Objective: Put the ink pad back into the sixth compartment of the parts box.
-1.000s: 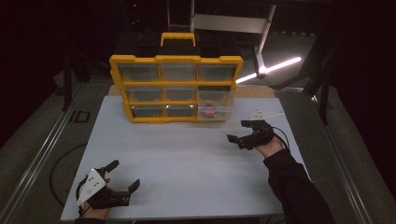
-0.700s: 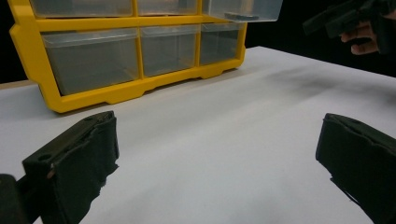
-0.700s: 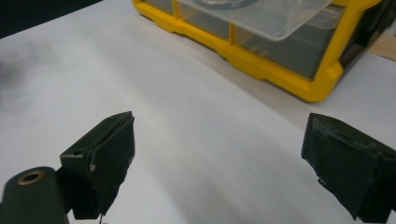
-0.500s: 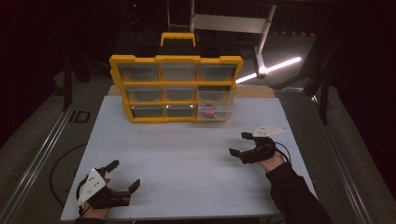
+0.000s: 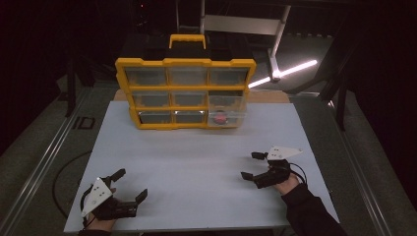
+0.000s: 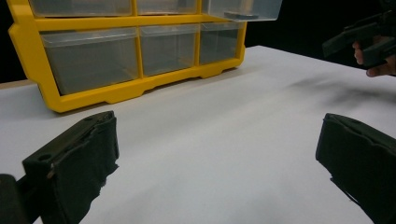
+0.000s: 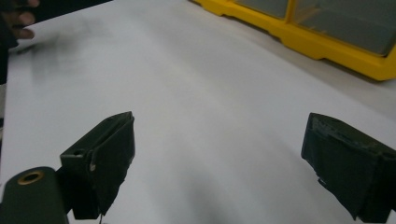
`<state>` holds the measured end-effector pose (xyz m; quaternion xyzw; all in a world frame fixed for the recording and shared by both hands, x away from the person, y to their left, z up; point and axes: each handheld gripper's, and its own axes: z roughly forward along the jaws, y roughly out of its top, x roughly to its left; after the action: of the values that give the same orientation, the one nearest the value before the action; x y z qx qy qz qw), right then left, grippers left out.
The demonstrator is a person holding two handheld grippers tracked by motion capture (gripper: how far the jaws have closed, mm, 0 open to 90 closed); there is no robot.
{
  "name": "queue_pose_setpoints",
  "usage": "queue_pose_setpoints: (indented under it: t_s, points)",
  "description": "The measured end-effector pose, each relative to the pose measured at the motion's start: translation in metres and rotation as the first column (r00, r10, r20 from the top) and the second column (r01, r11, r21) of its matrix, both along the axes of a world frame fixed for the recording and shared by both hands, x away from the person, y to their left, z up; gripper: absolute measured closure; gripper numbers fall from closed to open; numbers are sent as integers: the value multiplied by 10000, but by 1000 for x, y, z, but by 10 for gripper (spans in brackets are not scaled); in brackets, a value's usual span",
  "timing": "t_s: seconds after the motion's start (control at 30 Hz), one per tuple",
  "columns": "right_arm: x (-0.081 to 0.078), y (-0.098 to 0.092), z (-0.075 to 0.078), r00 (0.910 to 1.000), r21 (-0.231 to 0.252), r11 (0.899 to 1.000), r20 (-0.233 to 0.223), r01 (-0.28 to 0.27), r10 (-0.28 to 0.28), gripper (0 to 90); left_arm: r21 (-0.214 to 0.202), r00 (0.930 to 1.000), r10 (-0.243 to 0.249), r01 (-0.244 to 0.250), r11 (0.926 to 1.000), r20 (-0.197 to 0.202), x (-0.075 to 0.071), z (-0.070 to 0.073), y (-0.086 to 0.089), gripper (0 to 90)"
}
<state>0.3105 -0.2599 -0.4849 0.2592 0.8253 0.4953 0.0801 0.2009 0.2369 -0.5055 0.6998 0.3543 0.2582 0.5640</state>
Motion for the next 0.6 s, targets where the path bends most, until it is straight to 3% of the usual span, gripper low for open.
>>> queue_pose_setpoints:
  t_s: [0.23, 0.47, 0.6]
  points:
    - [-11, -6, -8, 9994, 7, 9994, 24, -335, 335, 99, -38, 10000, 9, -9, 10000, 6, 0, 0, 0, 1]
    - [-22, -14, -13, 9984, -56, 9994, 444, -353, 355, 98, -35, 10000, 5, -5, 10000, 7, 0, 0, 0, 1]
    - [-28, -19, -16, 9988, 22, 9994, 344, -350, 349, 98, -6, 10000, -2, 2, 10000, 12, 0, 0, 0, 1]
